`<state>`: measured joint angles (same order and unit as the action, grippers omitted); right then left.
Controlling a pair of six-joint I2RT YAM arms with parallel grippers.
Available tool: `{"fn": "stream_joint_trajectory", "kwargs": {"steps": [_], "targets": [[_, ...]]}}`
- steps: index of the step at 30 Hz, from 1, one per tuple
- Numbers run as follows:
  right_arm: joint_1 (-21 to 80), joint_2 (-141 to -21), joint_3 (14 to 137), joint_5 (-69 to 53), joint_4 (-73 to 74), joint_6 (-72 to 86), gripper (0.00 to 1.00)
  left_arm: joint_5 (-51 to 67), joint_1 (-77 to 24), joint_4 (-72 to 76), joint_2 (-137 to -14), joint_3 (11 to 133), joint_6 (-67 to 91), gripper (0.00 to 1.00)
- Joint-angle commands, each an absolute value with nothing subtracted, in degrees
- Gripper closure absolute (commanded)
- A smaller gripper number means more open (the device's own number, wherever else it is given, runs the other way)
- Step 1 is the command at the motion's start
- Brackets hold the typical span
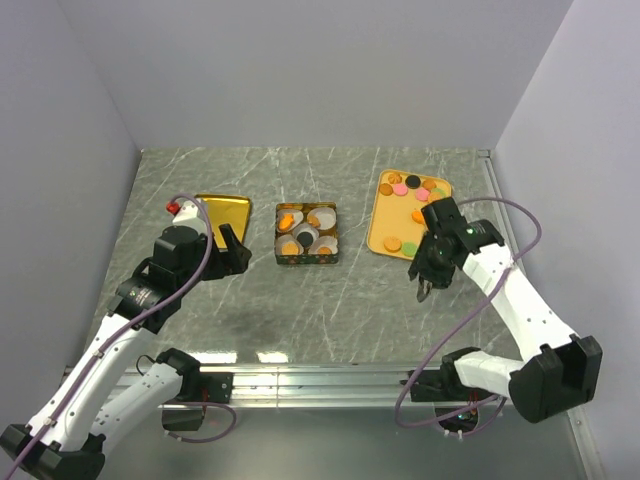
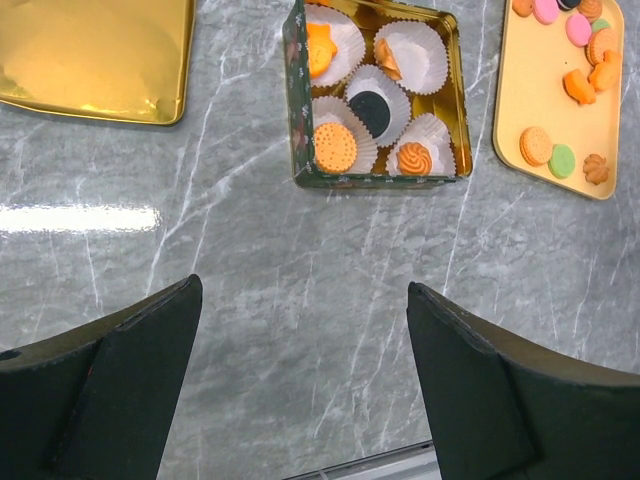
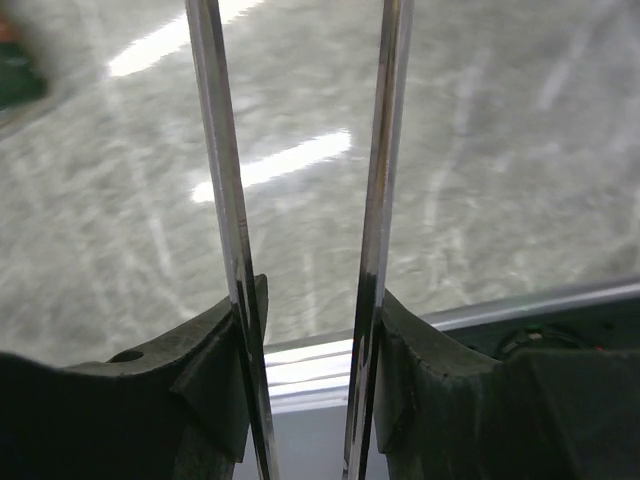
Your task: Pack the cookies
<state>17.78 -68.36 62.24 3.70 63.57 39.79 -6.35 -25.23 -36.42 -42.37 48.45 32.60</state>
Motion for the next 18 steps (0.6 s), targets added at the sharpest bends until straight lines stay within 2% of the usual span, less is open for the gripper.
{"fn": "stream_joint_trajectory", "kwargs": {"steps": [1, 9, 11, 18], "targets": [[17.05, -66.01, 58.03, 9.31, 62.58, 43.14, 0.50, -6.24, -25.75, -35.16, -42.01, 48.69, 32.61, 0.11], [17.22, -61.88, 44.24, 2.65, 58.54, 47.63, 0.49, -6.33, -25.93, -35.16, -41.57, 48.60, 32.70, 0.11], [17.75, -61.17, 41.67, -0.77, 55.47, 47.81, 0.52, -6.42, -26.02, -35.16, -41.40, 48.60, 32.69, 0.11], [24.16, -63.62, 35.69, -7.98, 46.77, 50.18, 0.53, -6.33, -26.01, -35.07, -41.13, 48.52, 32.61, 0.11]]}}
